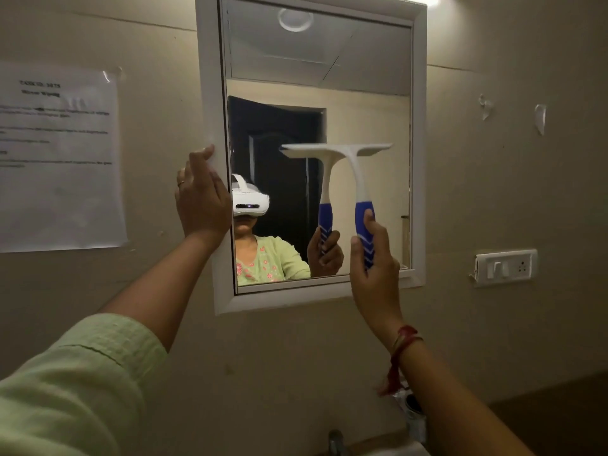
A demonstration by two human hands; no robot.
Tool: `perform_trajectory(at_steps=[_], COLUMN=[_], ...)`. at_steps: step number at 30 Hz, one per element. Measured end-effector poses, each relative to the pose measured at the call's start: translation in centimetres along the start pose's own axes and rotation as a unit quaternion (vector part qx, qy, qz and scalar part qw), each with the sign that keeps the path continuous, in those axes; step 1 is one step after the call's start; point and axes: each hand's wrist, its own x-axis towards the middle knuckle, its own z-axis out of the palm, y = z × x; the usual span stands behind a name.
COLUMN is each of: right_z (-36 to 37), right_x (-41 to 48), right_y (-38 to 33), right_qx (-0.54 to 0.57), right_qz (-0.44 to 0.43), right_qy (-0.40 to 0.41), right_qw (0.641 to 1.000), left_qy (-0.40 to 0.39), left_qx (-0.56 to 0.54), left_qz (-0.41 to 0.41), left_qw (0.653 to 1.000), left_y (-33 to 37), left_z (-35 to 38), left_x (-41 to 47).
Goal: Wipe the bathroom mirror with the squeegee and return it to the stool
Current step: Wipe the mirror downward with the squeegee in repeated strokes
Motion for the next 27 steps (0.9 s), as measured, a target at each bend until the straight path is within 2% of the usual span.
perform_trajectory(at_steps=[5,12,20,27], right_z=[-0.3,0.2,-0.4,0.8], right_x=[-6.0,-1.5,-7.2,-3.7], right_y=[1.1,-0.7,0.6,-0.4], right_qx=[0.027,0.038,0.044,0.046], right_qz=[0.025,0.04,0.054,0.054], right_qy=[-0.027,-0.01,-0.03,-0.006], right_qw=[0.999,0.998,0.997,0.997], left_qy=[0.0,0.004,0.002,0.002], left_qx=[0.001,-0.002,-0.005,-0.006], left_qz=[-0.001,0.0,0.003,0.002], left_qw=[1.0,1.0,1.0,1.0], left_y=[-0.3,-0.2,-0.3,-0.1], left_z=[0.2,0.1,0.2,0.0], left_x=[0.0,0.1,0.1,0.1])
